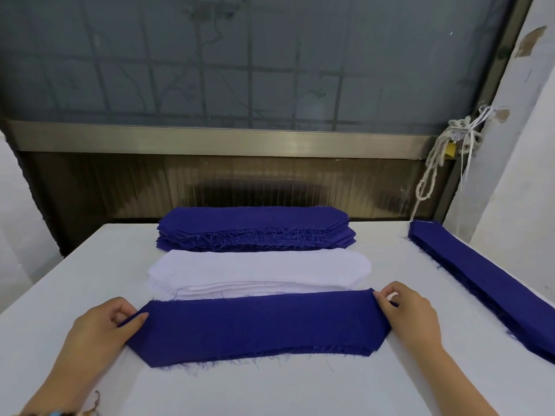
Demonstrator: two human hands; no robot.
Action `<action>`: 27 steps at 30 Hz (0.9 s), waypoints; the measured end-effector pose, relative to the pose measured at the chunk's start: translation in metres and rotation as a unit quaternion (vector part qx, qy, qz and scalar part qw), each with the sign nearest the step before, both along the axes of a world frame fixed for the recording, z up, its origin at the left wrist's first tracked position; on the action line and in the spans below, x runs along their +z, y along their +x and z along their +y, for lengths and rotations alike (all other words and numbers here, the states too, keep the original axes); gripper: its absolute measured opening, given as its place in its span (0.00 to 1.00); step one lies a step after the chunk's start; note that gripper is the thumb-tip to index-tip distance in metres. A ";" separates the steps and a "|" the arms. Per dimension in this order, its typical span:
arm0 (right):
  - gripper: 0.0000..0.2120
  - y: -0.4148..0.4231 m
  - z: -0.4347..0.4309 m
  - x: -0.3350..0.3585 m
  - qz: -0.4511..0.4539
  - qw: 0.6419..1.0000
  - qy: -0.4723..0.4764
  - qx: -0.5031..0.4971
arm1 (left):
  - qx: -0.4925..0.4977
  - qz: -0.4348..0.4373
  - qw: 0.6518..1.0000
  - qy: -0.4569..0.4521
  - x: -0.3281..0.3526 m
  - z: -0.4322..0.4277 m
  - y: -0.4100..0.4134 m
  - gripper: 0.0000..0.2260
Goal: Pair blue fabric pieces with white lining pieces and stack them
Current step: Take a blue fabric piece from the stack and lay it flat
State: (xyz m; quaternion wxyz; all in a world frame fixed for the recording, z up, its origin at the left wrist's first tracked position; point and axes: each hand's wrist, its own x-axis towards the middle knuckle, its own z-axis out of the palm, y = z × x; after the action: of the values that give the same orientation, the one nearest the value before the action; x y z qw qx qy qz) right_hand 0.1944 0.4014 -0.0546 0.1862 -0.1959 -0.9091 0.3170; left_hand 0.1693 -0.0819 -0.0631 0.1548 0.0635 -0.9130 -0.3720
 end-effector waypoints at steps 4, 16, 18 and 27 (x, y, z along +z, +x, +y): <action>0.10 0.000 -0.002 -0.002 -0.006 1.000 0.024 -0.018 | 0.001 0.006 1.000 0.000 0.003 0.002 0.001 0.10; 0.11 -0.004 0.000 -0.004 -0.018 0.998 0.039 -0.038 | 0.018 -0.008 1.000 0.001 0.004 0.002 0.002 0.09; 0.11 -0.004 -0.001 -0.004 -0.022 0.998 0.041 -0.038 | 0.021 -0.010 1.000 0.006 0.004 0.002 0.002 0.09; 0.08 -0.003 -0.002 -0.008 0.008 0.997 0.067 -0.041 | 0.014 -0.004 1.000 0.015 0.005 0.004 0.004 0.11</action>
State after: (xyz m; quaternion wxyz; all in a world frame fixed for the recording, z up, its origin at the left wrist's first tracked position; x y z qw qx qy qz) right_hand 0.1915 0.3991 -0.0622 0.2190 -0.2177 -0.9180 0.2489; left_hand 0.1730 -0.0782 -0.0577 0.1559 0.0804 -0.9069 -0.3831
